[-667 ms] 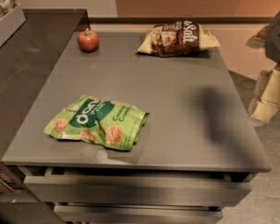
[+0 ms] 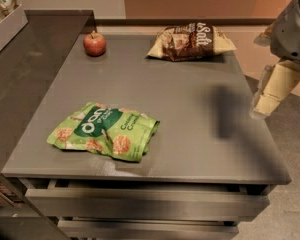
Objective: Move brown chip bag near green rice chip bag
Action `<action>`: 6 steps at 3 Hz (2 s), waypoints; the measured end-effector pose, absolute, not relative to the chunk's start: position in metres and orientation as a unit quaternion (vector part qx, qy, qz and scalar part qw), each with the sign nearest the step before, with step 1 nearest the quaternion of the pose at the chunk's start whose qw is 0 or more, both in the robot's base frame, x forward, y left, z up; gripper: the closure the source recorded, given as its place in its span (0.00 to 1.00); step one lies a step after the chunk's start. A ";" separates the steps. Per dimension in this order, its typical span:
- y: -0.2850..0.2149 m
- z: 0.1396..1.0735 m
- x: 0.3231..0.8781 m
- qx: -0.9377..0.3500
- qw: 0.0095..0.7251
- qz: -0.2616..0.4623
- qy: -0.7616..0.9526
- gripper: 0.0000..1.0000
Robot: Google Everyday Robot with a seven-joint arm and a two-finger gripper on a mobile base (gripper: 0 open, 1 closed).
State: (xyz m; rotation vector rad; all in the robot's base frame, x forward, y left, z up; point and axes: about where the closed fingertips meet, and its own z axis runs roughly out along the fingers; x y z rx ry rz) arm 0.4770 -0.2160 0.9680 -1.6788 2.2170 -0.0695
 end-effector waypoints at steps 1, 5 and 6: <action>-0.215 0.962 0.520 -0.570 0.202 -0.015 0.796 0.00; -0.229 0.903 0.722 -0.407 0.322 0.025 0.854 0.00; -0.223 0.884 0.758 -0.409 0.337 0.040 0.847 0.00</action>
Offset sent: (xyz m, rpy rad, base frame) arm 0.1538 -0.0030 -0.0198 0.2160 -0.0821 -0.2632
